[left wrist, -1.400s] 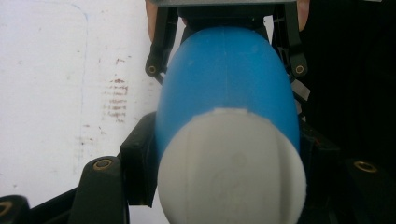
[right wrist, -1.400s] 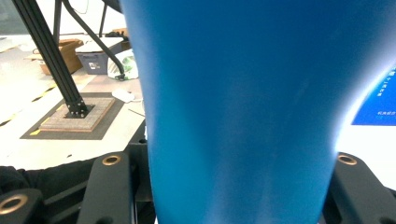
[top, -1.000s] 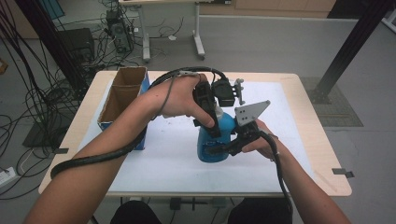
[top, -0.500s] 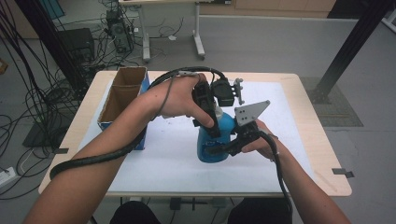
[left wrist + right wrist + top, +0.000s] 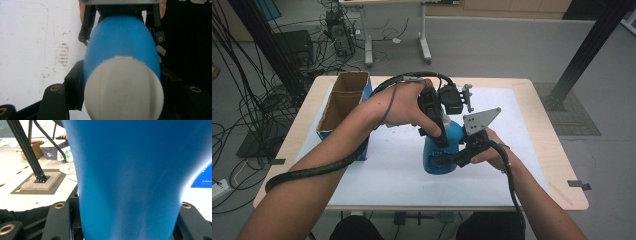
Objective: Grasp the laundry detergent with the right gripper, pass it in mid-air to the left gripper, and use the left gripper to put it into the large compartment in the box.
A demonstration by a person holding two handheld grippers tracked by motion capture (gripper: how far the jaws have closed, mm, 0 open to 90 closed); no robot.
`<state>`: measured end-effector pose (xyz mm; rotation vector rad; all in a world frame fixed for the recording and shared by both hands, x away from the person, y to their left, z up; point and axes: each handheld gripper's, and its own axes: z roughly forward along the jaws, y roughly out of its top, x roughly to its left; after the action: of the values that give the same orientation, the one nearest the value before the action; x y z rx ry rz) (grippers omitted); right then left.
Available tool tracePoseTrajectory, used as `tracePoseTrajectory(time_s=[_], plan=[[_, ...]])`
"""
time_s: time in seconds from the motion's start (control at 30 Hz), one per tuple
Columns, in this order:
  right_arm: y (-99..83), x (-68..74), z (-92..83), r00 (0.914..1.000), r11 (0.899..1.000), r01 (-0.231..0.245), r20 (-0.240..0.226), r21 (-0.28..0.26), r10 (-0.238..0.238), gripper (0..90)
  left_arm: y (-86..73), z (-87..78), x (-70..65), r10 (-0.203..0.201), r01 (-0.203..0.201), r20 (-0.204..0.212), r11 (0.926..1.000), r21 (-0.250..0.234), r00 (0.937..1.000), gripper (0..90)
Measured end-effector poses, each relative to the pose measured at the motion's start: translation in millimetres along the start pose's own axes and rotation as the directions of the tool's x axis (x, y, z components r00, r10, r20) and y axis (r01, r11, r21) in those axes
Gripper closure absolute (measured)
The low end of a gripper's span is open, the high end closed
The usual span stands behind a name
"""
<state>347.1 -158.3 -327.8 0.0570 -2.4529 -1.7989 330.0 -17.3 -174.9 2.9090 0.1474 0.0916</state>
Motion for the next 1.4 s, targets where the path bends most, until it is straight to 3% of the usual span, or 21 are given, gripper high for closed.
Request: tracePoseTrajectory(time_s=[0.47,1.4], plan=[[0.0,-1.4,2.8,0.9999,1.000,-0.002,-0.010,-0.001,0.002,43.3,-3.1,0.8,0.2,-0.022,0.022,0.000,0.9997,-0.010,0.9998,37.7],[-0.8,-4.1,2.0,0.9999,1.000,0.014,-0.002,-0.015,-0.014,41.9,3.4,-1.3,-0.9,-0.040,0.042,-0.027,0.9981,0.046,0.9988,38.1]])
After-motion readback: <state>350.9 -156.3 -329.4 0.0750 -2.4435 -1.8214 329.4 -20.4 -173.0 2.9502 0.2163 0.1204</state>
